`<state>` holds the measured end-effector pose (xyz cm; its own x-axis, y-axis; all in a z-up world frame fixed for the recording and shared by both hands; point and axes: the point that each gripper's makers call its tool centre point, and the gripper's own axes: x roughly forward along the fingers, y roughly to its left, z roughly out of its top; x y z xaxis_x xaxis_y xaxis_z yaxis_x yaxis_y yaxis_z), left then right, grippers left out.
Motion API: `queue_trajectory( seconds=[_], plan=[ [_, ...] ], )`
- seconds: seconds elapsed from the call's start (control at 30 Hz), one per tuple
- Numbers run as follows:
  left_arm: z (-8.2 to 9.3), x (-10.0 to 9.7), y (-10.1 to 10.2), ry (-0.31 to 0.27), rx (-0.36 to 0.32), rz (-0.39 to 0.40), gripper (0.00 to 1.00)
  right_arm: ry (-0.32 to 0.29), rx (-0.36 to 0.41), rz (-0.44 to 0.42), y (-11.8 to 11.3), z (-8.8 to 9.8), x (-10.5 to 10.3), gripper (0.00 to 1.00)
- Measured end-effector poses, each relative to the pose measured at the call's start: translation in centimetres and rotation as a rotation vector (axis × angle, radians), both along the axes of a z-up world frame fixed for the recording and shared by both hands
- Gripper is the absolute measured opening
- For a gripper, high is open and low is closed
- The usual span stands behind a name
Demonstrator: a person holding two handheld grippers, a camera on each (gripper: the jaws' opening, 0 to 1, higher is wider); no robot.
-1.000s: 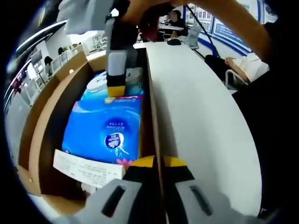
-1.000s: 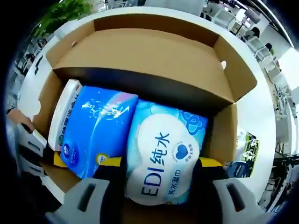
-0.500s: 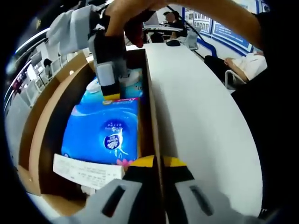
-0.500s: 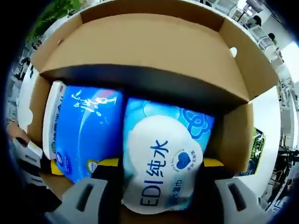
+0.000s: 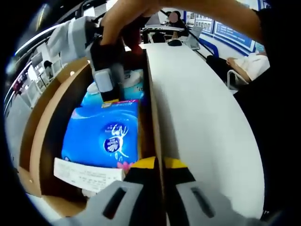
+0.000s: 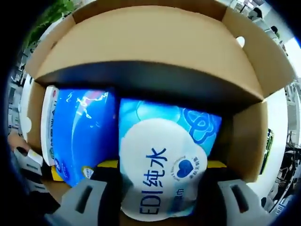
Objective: Operate the shoe box by opening the lid, removing the specified soft item, and placing it in the target area until the item is outside and the box remains undamaged.
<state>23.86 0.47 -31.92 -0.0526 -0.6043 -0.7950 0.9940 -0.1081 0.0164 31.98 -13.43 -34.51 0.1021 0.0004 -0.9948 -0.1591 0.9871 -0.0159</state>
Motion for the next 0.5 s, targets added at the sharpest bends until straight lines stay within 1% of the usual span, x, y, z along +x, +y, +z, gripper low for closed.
queue_trajectory(
  seconds=[0.03, 0.23, 0.3, 0.4, 0.5],
  plan=[
    [0.00, 0.05, -0.01, 0.000, -0.001, 0.000, 0.02, -0.004, 0.003, 0.001, -0.03, 0.00, 0.07, 0.68],
    [0.04, 0.10, -0.04, 0.003, -0.004, -0.001, 0.02, 0.030, 0.011, -0.006, -0.09, -0.43, 0.34, 0.69],
    [0.03, 0.11, -0.05, 0.003, -0.003, -0.001, 0.02, 0.026, 0.014, -0.005, 0.28, -0.23, -0.17, 0.69],
    [0.02, 0.12, -0.05, 0.011, -0.004, 0.001, 0.02, 0.017, 0.016, -0.003, 0.47, -0.11, -0.35, 0.69],
    [0.01, 0.19, -0.06, 0.012, -0.006, -0.001, 0.02, 0.023, 0.018, -0.003, 0.41, -0.16, -0.23, 0.69]
  ],
)
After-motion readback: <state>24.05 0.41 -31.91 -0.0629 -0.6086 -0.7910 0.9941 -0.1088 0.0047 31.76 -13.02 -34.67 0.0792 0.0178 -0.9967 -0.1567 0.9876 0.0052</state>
